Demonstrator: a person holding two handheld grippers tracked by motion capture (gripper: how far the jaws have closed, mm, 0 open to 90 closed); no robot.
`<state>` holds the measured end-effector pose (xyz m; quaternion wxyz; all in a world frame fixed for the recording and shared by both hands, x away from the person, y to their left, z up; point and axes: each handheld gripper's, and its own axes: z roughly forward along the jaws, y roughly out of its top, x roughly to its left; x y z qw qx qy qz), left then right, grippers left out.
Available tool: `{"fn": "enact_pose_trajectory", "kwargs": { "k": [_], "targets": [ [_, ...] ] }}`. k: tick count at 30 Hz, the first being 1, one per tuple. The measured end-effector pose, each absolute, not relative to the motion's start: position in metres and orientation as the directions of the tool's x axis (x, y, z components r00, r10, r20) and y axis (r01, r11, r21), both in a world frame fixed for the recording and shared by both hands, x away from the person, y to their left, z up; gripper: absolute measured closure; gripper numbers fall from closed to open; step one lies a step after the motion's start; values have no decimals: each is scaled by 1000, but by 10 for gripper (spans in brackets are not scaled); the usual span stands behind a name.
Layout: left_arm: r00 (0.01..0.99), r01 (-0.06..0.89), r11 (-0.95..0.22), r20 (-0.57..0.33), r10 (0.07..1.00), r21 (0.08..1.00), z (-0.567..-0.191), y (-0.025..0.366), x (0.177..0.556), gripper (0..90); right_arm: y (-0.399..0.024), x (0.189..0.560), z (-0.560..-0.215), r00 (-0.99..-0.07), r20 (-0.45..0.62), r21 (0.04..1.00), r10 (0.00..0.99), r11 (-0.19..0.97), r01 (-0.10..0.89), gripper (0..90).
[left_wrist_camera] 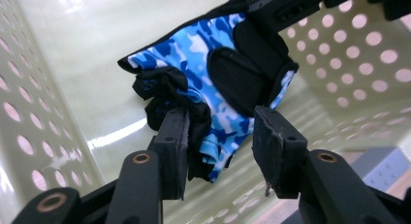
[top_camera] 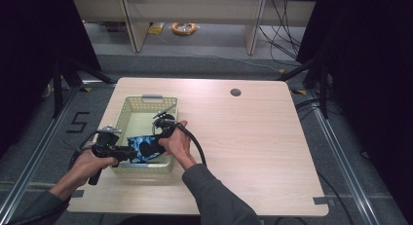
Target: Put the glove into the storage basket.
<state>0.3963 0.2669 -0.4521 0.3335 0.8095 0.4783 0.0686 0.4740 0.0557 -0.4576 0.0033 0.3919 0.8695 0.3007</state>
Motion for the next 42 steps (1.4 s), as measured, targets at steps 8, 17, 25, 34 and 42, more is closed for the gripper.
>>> {"fn": "enact_pose_trajectory", "kwargs": {
  "k": [8, 17, 25, 34, 42],
  "targets": [
    [493, 749, -257, -255, 832, 610, -440, 269, 393, 447, 56, 473, -457, -696, 222, 522, 683, 519, 677, 816],
    [523, 726, -282, -237, 818, 628, -429, 262, 385, 421, 57, 473, -456, -705, 184, 533, 685, 533, 657, 699],
    [534, 720, -282, -247, 809, 634, -429, 257, 386, 414, 58, 473, -443, -727, 123, 565, 675, 555, 611, 640],
    [537, 697, -266, -238, 809, 666, -428, 252, 382, 341, 49, 466, -420, -735, 123, 612, 666, 532, 585, 553],
    [531, 688, -241, -248, 810, 685, -424, 247, 377, 286, 23, 458, -408, -742, 106, 655, 661, 515, 553, 491]
  ]
}}
